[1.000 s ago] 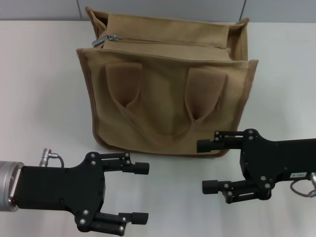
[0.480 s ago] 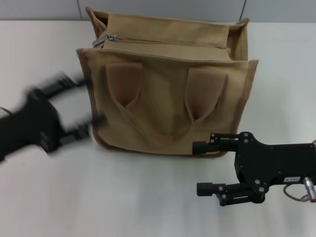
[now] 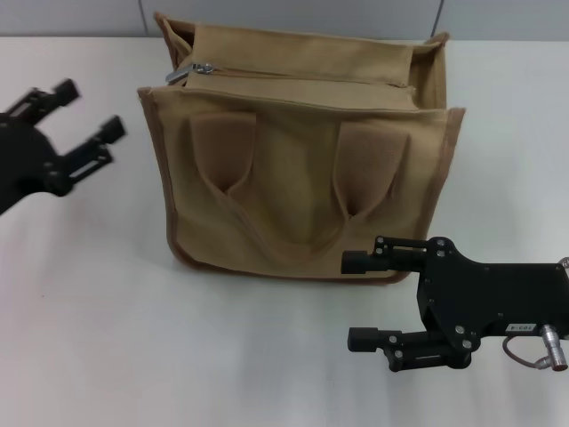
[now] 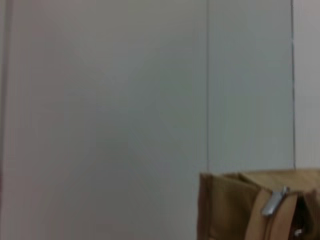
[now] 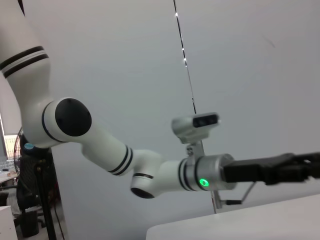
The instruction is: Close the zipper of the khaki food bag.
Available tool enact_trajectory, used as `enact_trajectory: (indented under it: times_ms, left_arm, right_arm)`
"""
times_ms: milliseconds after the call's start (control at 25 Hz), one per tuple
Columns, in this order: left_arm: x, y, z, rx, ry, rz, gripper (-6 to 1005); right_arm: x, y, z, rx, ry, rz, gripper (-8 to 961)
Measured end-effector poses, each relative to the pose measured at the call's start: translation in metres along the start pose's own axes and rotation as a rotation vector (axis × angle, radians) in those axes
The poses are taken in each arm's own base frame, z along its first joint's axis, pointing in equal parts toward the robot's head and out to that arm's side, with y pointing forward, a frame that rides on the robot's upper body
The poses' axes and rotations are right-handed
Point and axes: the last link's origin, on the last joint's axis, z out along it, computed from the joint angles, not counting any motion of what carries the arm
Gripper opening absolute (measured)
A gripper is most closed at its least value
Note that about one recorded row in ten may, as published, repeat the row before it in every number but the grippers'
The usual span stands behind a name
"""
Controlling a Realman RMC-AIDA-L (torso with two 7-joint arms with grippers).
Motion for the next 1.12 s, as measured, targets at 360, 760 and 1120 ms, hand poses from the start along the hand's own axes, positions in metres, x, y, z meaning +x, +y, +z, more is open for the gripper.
enact_trajectory:
  times_ms: [360,760,1120]
  left_arm:
    - [0.003,0.004,0.038,-0.087,-0.021,0.065,773]
    - [0.017,-0.004,0.048,-0.014,0.093,0.023,769]
    - [0.015,-0.002,0.05,-0.014,0.098,0.014,767]
  right_arm:
    - [0.001,0.0,0.001,0.004,-0.005,0.007,759]
    - [0.002,0.0,0.002,0.017,-0.018,0.016,759]
    - [0.002,-0.003,0.002,0.037,-0.03,0.01,759]
